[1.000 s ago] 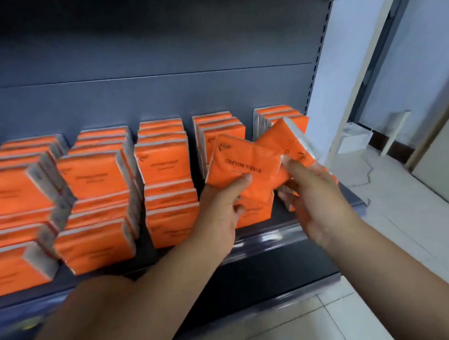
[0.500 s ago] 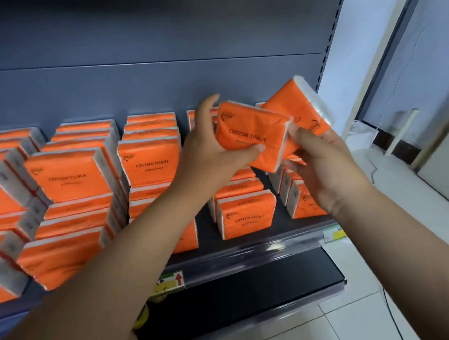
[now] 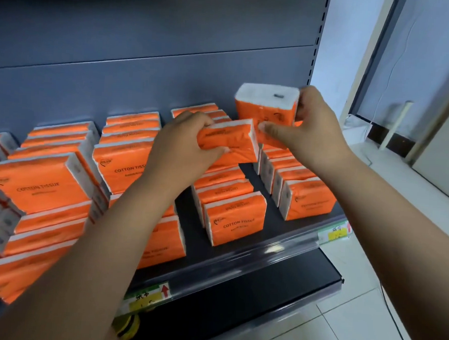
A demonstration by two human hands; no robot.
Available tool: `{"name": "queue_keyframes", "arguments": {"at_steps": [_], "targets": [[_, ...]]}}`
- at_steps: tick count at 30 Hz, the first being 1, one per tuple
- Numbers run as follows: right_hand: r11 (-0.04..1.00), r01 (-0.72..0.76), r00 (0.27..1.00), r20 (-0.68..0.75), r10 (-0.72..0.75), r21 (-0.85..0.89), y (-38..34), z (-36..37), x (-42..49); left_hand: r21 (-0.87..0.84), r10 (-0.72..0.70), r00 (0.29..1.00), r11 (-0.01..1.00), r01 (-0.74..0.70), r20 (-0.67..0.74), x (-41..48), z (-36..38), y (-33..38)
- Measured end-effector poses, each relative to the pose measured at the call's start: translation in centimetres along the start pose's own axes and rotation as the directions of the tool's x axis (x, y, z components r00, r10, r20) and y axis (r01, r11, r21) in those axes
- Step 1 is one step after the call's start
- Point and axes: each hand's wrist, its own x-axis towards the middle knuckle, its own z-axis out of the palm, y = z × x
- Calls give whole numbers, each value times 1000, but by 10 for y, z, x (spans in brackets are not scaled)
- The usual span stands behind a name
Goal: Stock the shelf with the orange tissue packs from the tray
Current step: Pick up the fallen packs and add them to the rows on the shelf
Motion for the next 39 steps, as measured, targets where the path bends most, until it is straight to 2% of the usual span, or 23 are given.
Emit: {"name": "queue_keyframes", "arguments": {"at_steps": [4, 8, 12, 17, 21, 26, 33, 37, 39], "targets": [[987, 47, 999, -16, -50, -152, 8, -6, 5, 204, 15, 1000, 979, -11, -17, 4, -1, 3], [973, 71, 997, -25, -78, -218, 12, -2, 8, 229, -49, 999, 972, 50, -8, 5, 8, 2], [945, 51, 999, 25, -46, -324, 13, -6, 12, 256, -104, 995, 961, 104, -16, 3, 23, 0], [918, 63, 997, 66, -40, -392, 16, -15, 18, 384, -57, 994, 919, 87, -89, 1, 24, 1], [912, 106, 988, 148, -50, -397, 19, -12, 18, 424, -23, 994, 903, 67, -108, -1, 25, 0], [906, 140, 984, 161, -80, -400, 19, -10, 17, 430, 7, 995, 902, 36, -99, -2, 28, 0], [921, 164, 976, 193, -100, -353, 12, -13, 15, 301, -67, 989, 948, 104, -131, 0, 36, -5], [928, 148, 977, 198, -83, -343, 10, -13, 14, 358, -58, 990, 928, 100, -125, -3, 35, 0], [941, 117, 980, 190, -58, -318, 9, -13, 12, 404, 9, 989, 913, 53, -150, -4, 34, 7]]}}
